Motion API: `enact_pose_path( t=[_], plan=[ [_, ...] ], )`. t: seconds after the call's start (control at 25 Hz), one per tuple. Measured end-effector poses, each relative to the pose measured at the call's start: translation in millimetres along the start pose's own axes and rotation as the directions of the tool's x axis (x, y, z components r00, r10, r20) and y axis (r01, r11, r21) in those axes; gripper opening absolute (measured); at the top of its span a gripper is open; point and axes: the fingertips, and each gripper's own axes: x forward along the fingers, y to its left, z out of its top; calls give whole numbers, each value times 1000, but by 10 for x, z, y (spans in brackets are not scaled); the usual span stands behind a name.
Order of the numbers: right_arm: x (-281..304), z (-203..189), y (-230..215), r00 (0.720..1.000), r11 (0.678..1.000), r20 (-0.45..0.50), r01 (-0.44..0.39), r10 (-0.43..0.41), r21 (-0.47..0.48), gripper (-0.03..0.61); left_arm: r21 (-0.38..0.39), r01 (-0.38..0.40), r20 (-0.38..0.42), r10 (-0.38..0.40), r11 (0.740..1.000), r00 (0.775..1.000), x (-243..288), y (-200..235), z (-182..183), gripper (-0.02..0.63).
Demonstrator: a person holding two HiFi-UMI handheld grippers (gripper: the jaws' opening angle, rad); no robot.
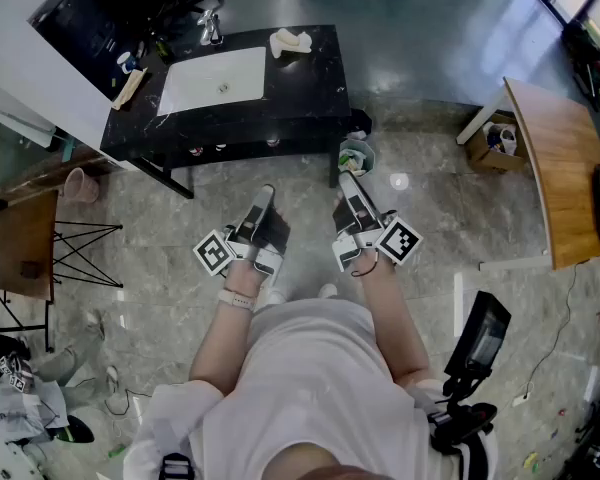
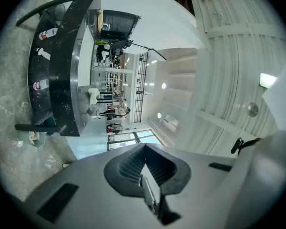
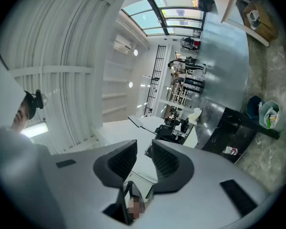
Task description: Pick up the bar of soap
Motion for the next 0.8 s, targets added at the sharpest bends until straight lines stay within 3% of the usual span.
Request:
enact_pose_path(
  t=[0.4,0.8],
  plan=[
    [-207,205,-208,1000,998,19,1,-2,68,110,16,-29,-1,29,999,1000,139,70,-276,8],
    [-80,19,-160,999,999,17,37,-38,35,110,-14,-8,-14,8,1000,1000,36,92,-66,8]
  ],
)
